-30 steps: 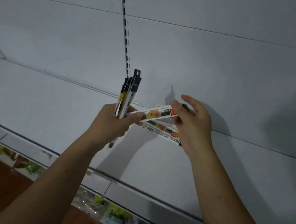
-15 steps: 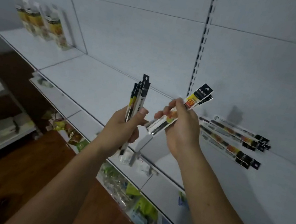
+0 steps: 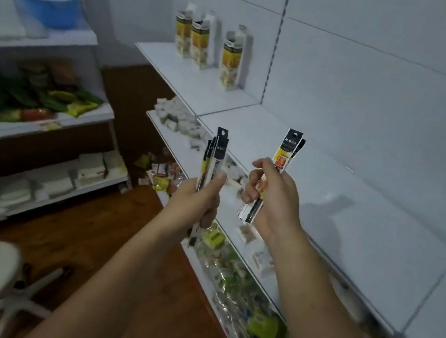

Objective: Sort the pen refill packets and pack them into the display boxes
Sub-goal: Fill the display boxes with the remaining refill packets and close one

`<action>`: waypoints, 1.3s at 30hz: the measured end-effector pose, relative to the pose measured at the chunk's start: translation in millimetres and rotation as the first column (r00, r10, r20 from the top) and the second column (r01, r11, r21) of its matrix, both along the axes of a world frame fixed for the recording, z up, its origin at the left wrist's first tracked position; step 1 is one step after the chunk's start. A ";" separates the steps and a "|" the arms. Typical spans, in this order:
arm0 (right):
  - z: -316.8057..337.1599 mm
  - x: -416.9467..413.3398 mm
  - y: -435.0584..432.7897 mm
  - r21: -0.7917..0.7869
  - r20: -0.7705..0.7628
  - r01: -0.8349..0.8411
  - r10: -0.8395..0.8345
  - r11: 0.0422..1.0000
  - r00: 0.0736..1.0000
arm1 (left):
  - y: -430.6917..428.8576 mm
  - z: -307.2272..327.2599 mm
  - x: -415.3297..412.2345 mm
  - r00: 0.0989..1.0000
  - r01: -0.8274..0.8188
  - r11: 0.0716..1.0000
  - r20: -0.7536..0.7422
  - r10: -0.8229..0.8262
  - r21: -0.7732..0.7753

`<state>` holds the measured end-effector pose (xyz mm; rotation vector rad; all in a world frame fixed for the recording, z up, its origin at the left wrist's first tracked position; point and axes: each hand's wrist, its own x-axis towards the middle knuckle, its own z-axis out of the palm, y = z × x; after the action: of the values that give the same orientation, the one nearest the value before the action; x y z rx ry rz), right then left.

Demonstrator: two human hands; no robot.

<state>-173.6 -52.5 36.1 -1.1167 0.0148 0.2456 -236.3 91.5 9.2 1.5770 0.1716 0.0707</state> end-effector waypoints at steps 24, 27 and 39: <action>-14.3 234.3 407.0 -0.088 -0.018 -0.533 0.534 0.841 0.845 | 398.1 27.9 180.2 0.877 -0.481 0.876 -0.006 0.481 -0.031; -11.5 262.4 447.3 -0.024 -0.045 -0.581 0.580 0.813 0.813 | 434.3 27.9 207.2 0.874 -0.486 0.873 -0.006 0.486 -0.052; -7.1 393.2 611.1 -0.099 -0.013 -0.336 0.337 0.937 0.942 | 612.0 11.5 374.7 0.944 -0.322 0.932 0.019 0.329 -0.166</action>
<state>219.5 558.6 29.0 -1.2167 -0.1712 0.5545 138.4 703.4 20.7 1.3718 0.3934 0.3451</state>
